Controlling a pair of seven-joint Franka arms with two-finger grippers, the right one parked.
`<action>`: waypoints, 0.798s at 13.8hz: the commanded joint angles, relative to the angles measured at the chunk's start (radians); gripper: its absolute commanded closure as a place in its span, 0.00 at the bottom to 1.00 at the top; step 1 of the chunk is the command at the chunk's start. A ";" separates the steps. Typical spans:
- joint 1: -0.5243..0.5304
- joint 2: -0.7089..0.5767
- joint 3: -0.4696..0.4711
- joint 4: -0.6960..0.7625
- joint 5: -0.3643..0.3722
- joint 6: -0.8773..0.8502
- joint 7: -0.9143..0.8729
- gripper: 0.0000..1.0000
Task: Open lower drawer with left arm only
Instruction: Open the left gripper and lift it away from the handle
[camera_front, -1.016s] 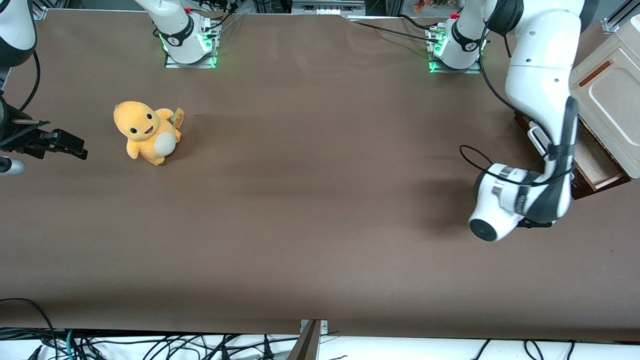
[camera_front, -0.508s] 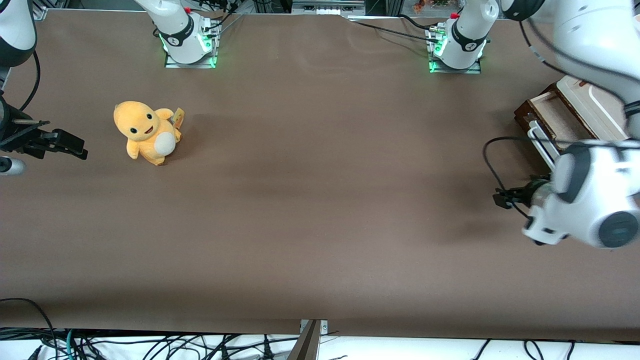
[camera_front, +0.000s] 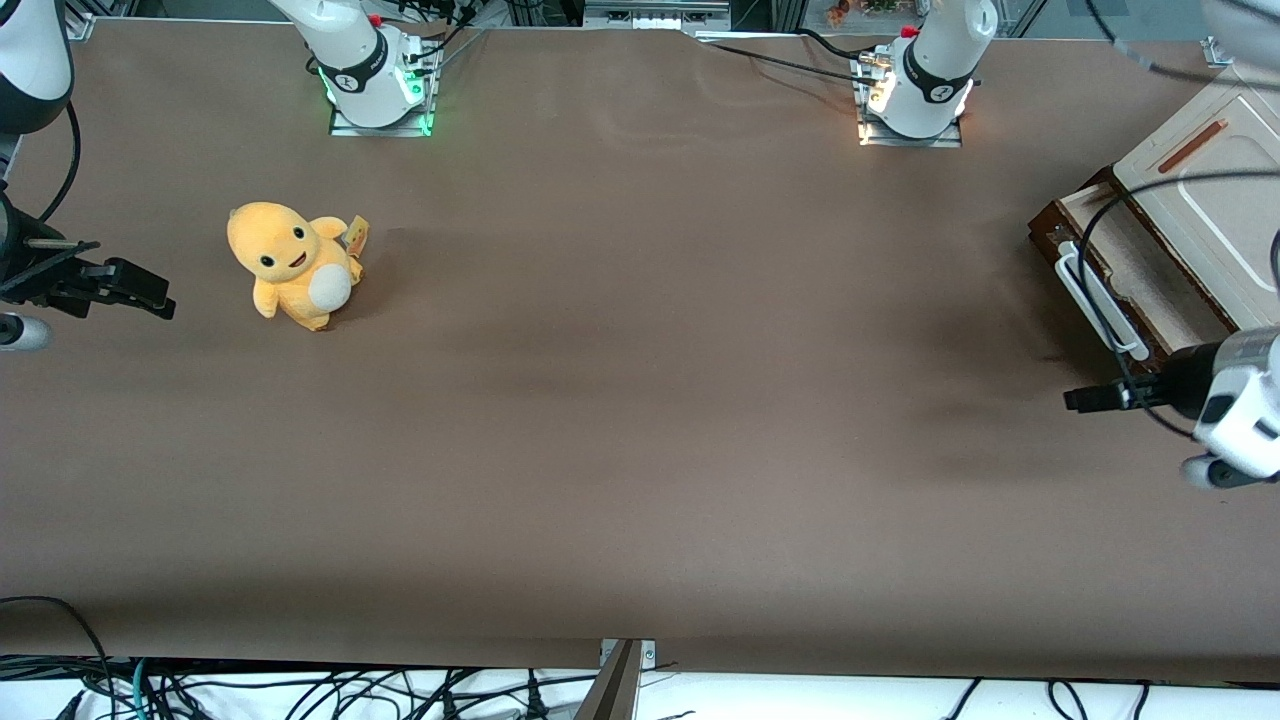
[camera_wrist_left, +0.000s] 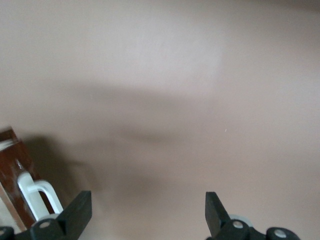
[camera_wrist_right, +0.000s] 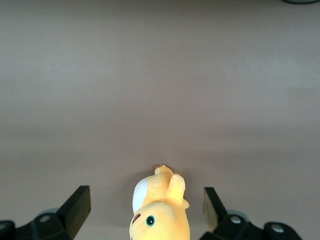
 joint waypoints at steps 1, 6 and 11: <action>-0.048 -0.286 0.023 -0.308 0.005 0.110 0.091 0.00; -0.076 -0.411 0.014 -0.313 0.064 -0.084 0.092 0.00; -0.077 -0.422 0.014 -0.316 0.101 -0.100 0.099 0.00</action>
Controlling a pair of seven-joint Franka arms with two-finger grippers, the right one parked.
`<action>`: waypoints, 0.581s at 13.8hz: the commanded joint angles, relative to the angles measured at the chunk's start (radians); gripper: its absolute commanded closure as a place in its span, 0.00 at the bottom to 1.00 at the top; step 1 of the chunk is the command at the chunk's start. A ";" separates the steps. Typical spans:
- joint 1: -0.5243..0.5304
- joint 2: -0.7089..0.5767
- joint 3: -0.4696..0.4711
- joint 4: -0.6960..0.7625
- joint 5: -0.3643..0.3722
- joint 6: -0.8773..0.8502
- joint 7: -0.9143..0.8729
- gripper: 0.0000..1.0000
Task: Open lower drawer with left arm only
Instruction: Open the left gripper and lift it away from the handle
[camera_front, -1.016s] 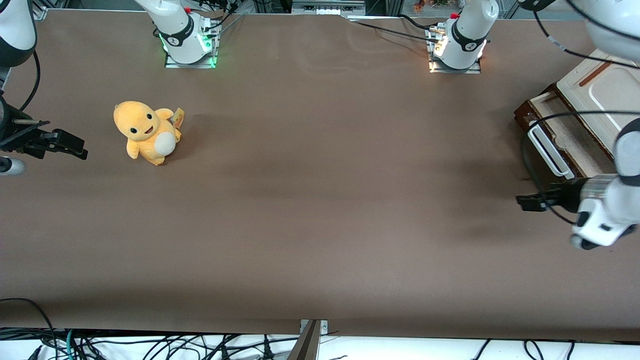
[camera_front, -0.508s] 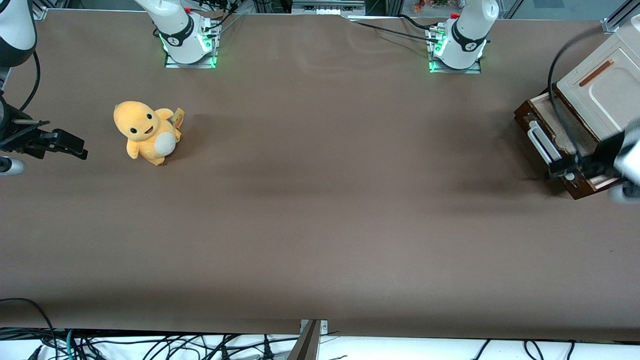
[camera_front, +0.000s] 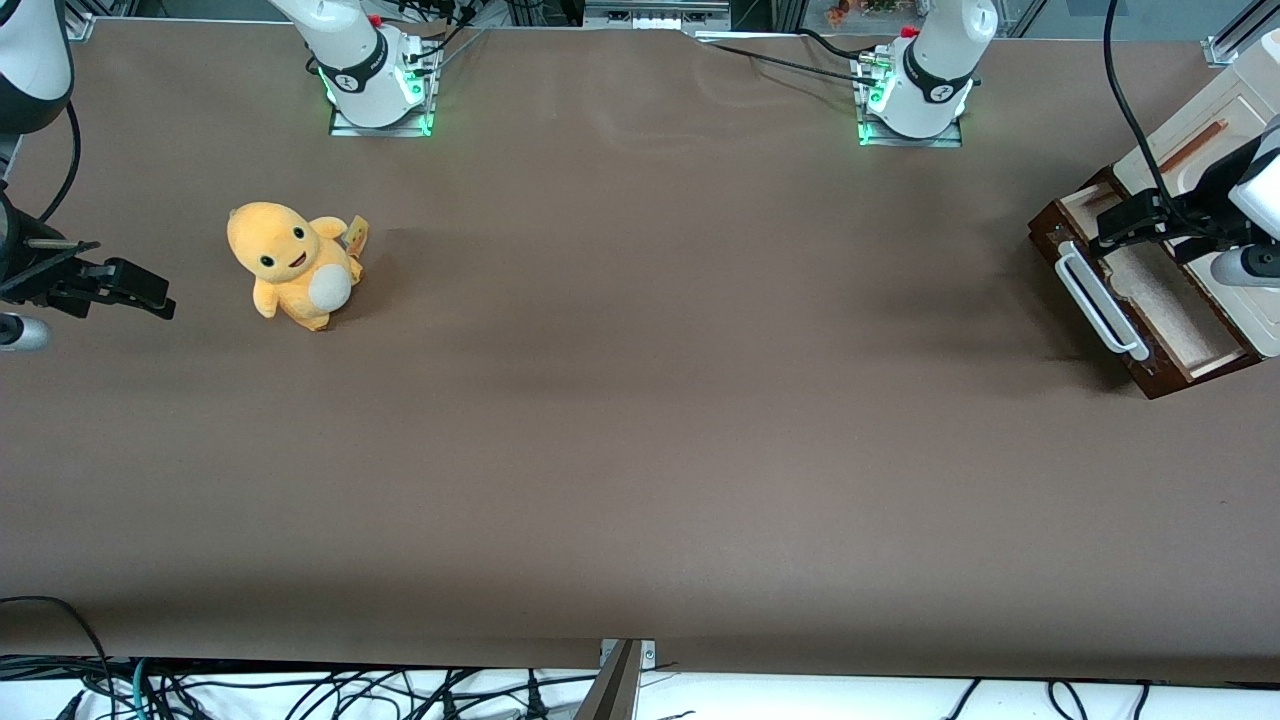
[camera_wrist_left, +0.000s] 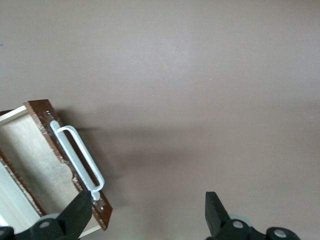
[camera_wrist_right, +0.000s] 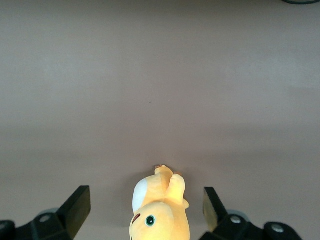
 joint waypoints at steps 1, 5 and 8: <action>-0.011 -0.024 0.005 -0.033 0.034 0.002 0.028 0.00; -0.026 -0.045 0.005 -0.070 0.036 0.012 0.028 0.00; -0.037 -0.056 0.005 -0.095 0.036 0.028 0.025 0.00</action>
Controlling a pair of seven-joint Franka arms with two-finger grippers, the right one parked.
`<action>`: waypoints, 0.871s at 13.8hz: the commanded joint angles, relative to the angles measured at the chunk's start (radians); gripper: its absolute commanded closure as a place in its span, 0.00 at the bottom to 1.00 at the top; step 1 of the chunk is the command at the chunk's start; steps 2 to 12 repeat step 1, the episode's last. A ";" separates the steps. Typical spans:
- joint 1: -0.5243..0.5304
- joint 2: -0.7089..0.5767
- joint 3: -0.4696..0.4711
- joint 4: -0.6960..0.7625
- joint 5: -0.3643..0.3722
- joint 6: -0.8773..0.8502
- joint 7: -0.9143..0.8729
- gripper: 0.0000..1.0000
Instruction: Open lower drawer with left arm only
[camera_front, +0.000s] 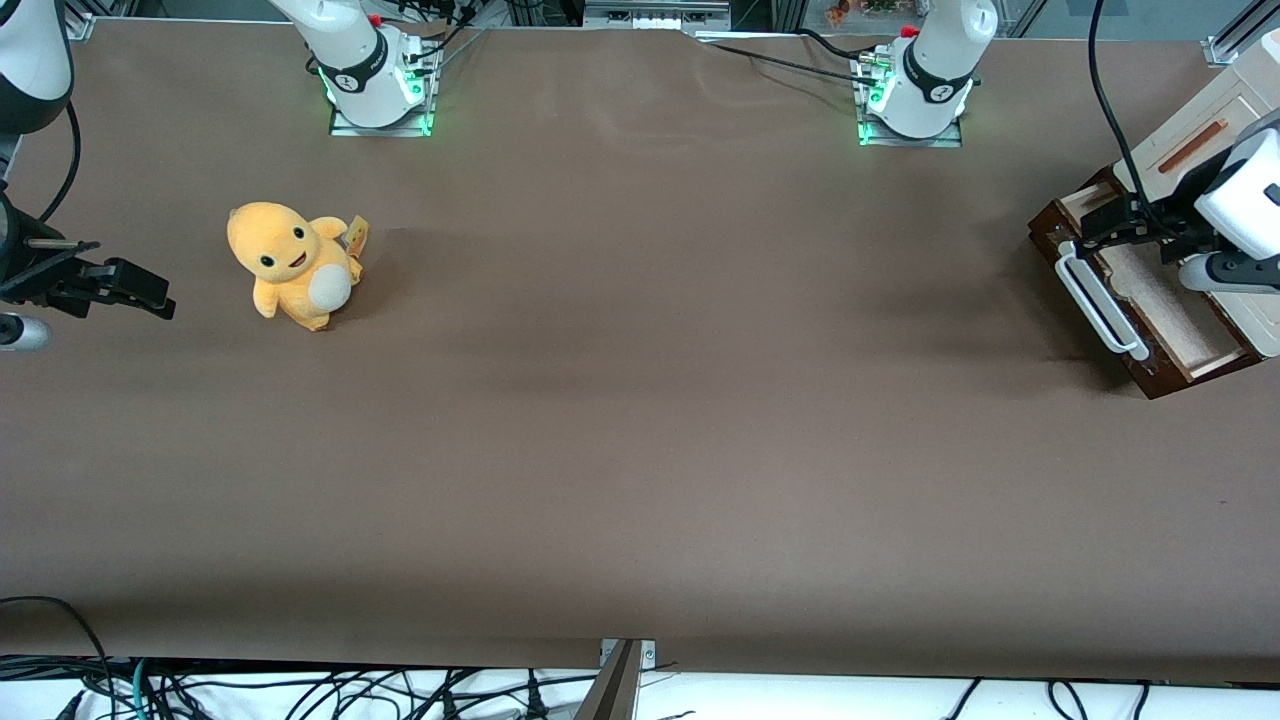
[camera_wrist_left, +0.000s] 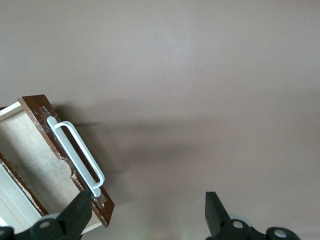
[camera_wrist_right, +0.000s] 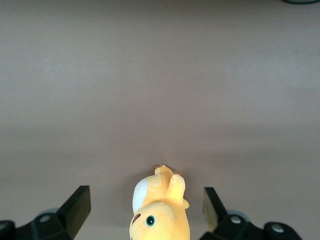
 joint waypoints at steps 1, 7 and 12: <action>-0.012 -0.049 0.006 -0.054 0.025 0.024 0.022 0.00; -0.012 -0.049 0.006 -0.054 0.025 0.024 0.022 0.00; -0.012 -0.049 0.006 -0.054 0.025 0.024 0.022 0.00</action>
